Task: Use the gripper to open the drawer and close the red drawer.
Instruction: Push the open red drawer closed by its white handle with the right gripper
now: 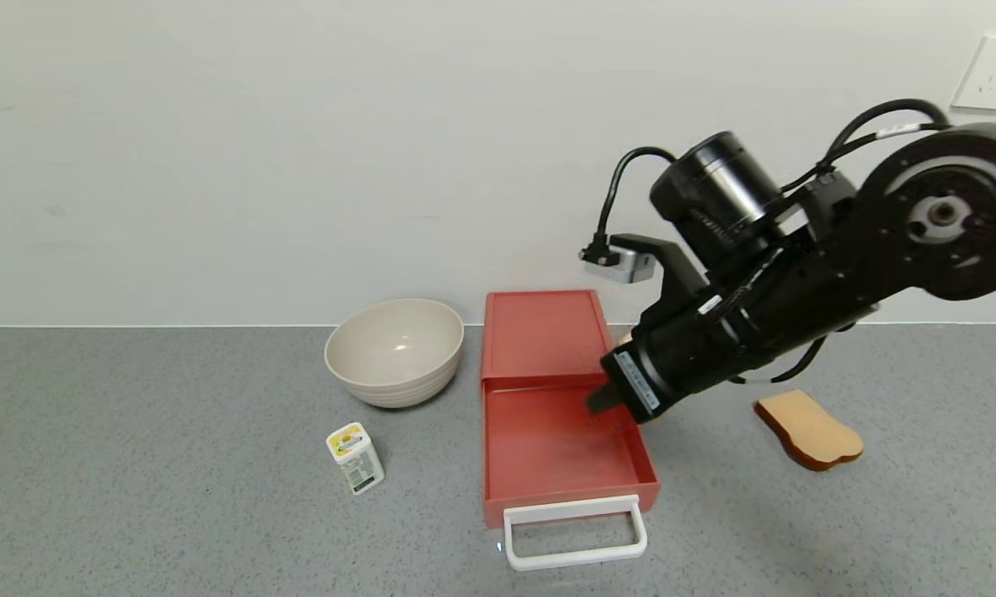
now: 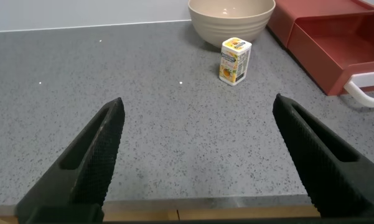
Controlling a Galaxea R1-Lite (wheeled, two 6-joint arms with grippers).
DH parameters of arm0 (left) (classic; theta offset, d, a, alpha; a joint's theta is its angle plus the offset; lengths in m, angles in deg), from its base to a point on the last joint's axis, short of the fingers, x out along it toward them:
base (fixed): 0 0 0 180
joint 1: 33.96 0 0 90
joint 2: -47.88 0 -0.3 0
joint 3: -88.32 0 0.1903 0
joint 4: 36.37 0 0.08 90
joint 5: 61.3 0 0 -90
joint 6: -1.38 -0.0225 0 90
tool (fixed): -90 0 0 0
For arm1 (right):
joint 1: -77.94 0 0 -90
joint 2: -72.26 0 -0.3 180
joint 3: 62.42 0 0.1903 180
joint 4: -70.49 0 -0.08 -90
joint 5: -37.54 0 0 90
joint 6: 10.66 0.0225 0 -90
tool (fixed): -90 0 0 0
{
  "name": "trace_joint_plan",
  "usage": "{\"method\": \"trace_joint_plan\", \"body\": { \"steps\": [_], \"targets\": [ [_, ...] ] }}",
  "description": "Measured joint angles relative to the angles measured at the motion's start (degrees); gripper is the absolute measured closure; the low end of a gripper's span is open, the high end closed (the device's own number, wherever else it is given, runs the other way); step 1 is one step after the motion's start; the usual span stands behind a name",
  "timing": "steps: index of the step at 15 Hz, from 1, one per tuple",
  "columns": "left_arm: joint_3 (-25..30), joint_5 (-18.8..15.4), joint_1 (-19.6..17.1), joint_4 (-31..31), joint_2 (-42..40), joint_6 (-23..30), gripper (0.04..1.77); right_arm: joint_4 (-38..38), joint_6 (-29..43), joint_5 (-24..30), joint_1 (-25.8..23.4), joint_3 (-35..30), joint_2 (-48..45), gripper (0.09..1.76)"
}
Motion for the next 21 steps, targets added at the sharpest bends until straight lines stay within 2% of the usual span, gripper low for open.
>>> {"method": "trace_joint_plan", "body": {
  "steps": [2,6,12,16,18,21],
  "targets": [
    [0.0,0.0,0.0,0.0,0.0,0.1,0.09,-2.3,-3.0,1.0,-3.0,-3.4,-4.1,1.73],
    [0.0,-0.2,0.0,0.0,0.0,0.3,0.09,-13.6,-8.9,8.8,-11.3,-16.5,-13.1,1.73],
    [0.0,-0.4,0.0,0.1,0.0,0.3,0.09,-32.0,-10.5,14.5,-22.9,-37.3,-24.1,1.73],
    [0.0,-0.4,0.0,0.1,0.0,0.4,0.09,-47.6,-10.0,15.0,-26.0,-50.2,-25.9,1.73],
    [0.0,-0.4,0.0,0.1,0.0,0.4,0.09,-50.0,-10.0,15.1,-26.7,-53.0,-25.1,1.73],
    [0.0,-0.3,0.0,0.1,0.0,0.5,0.09,-50.2,-9.9,15.1,-26.9,-53.7,-24.6,1.73]
  ]
}}
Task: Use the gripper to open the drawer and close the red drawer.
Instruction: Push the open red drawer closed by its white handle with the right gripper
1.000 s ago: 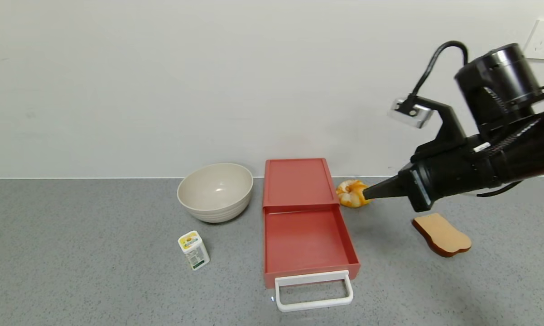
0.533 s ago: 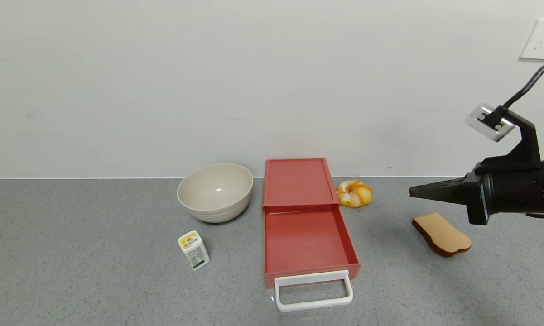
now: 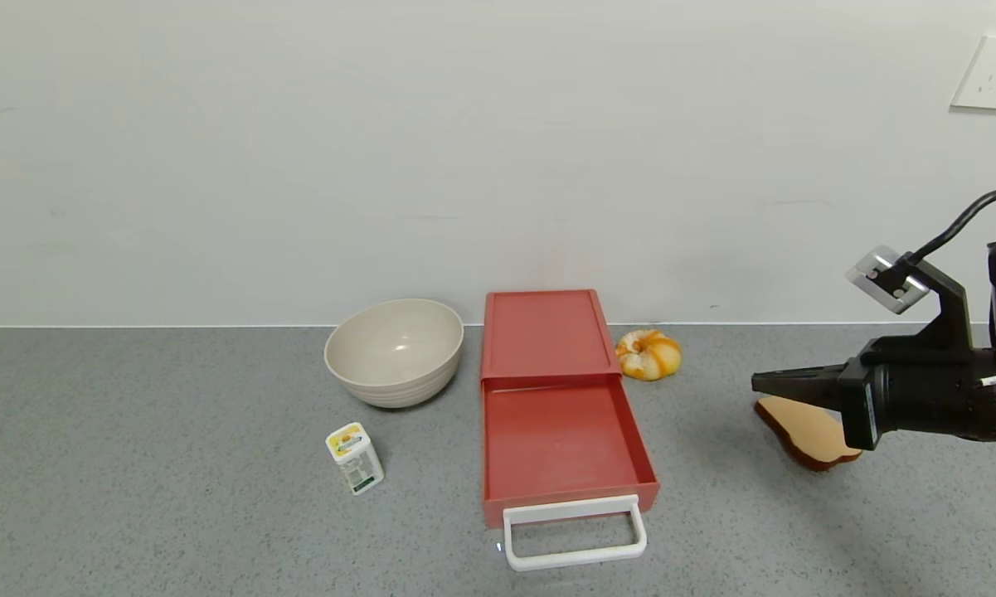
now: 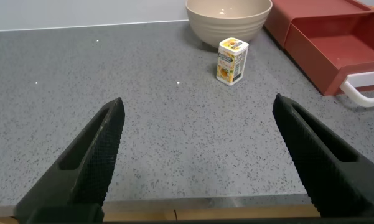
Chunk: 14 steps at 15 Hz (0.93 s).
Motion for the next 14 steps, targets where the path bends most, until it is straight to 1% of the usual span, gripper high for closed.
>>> {"method": "trace_joint_plan", "body": {
  "steps": [9,12,14],
  "targets": [
    [0.0,0.0,0.0,0.0,0.0,0.0,0.09,0.1,0.3,0.0,0.5,0.7,-0.1,1.73],
    [0.0,0.0,0.0,0.0,0.0,0.0,0.09,2.3,2.3,-1.2,1.7,3.9,-0.4,1.73],
    [0.0,0.1,0.0,0.0,0.0,0.0,0.09,7.3,5.4,-4.3,3.7,8.6,-0.4,1.73]
  ]
}}
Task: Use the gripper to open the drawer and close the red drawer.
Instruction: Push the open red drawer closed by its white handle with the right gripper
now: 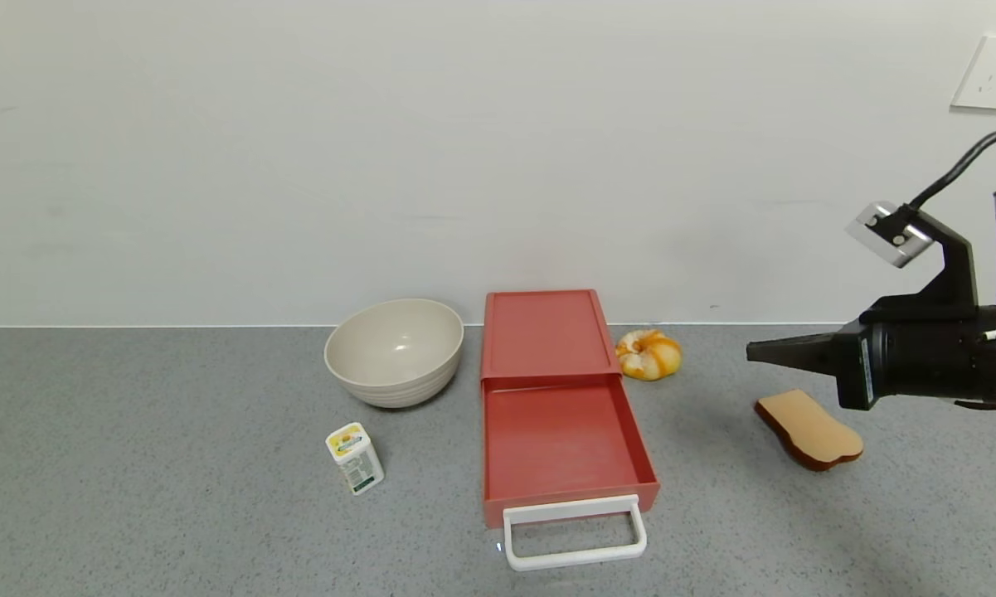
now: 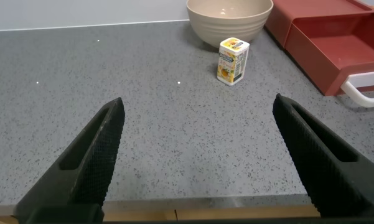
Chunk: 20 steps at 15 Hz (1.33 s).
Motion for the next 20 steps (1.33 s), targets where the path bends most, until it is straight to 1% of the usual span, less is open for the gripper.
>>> {"method": "trace_joint_plan", "body": {
  "steps": [3,6,9,12,14,16,20],
  "targets": [
    [0.0,0.1,0.0,0.0,0.0,0.0,0.09,8.8,3.7,-5.9,4.5,8.2,0.5,1.73],
    [0.0,0.2,0.0,0.0,0.0,-0.1,0.09,16.3,6.4,-12.0,10.0,14.6,1.8,1.73],
    [0.0,0.2,0.0,0.0,0.0,-0.1,0.09,25.5,9.1,-16.1,15.5,20.7,3.9,1.73],
    [0.0,0.1,0.0,0.0,0.0,-0.1,0.09,32.2,13.5,-19.8,21.4,26.2,7.5,1.73],
    [0.0,0.1,0.0,0.0,0.0,-0.1,0.09,34.5,15.7,-21.5,24.9,28.9,10.7,1.73],
    [0.0,0.1,0.0,0.0,0.0,-0.1,0.09,34.9,17.3,-22.4,27.6,30.1,14.1,1.73],
    [0.0,0.1,0.0,0.0,0.0,-0.1,0.09,35.0,19.9,-22.9,31.5,32.0,21.4,1.73]
  ]
}}
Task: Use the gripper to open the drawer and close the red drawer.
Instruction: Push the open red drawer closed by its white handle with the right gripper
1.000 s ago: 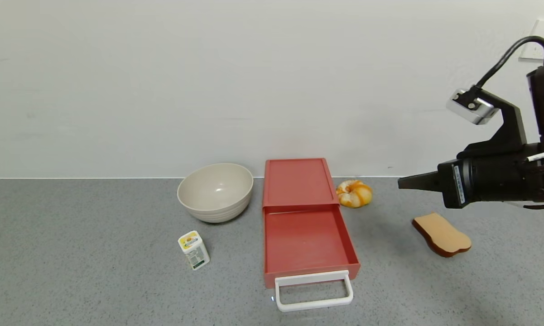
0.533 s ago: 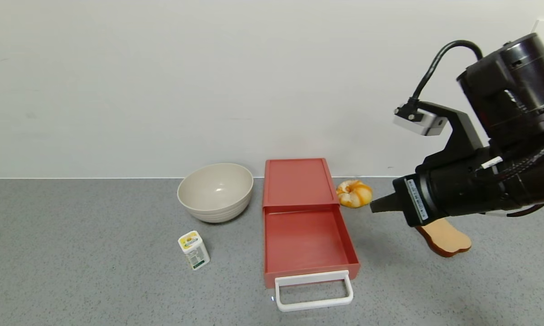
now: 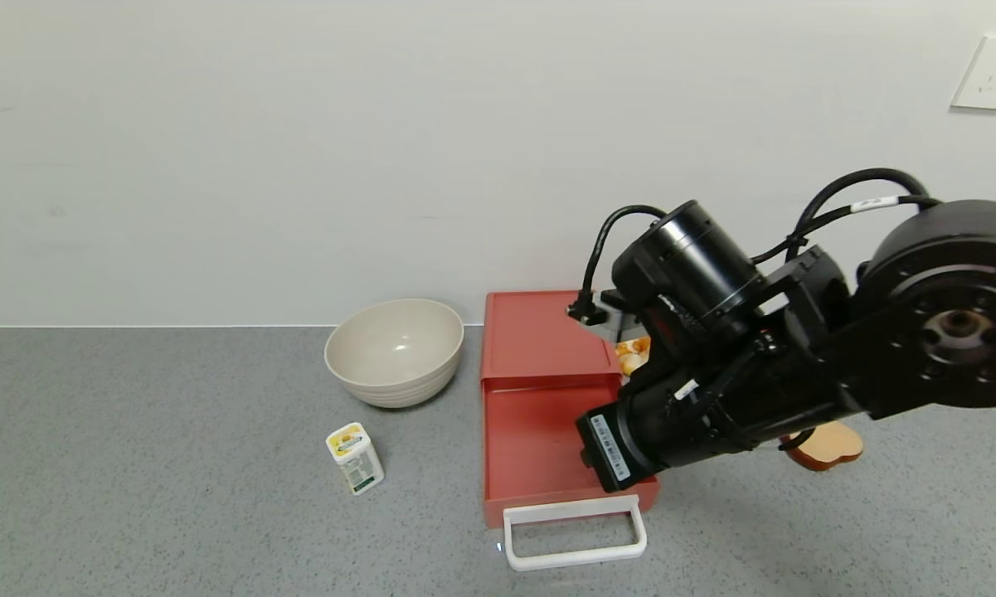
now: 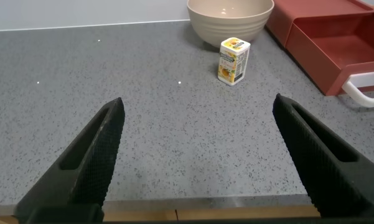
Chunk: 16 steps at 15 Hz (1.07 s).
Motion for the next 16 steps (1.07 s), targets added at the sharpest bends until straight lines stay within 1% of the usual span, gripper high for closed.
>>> {"method": "trace_joint_plan", "body": {
  "steps": [6,9,11,14,16],
  "targets": [
    [0.0,0.0,0.0,0.1,0.0,0.0,0.09,0.2,1.7,-0.2,2.2,1.6,8.2,1.73],
    [0.0,0.0,0.0,0.0,0.0,0.0,0.09,0.4,1.7,-2.2,2.7,2.1,11.7,1.73],
    [0.0,0.1,0.0,0.0,0.0,0.0,0.09,0.6,1.7,-2.4,3.1,2.3,13.5,1.73],
    [0.0,0.1,0.0,0.0,0.0,-0.1,0.09,4.2,2.6,-2.8,3.2,4.5,15.7,1.73],
    [0.0,0.1,0.0,0.0,0.0,0.0,0.09,4.9,3.4,-3.7,3.2,6.3,17.2,1.73]
  ]
}}
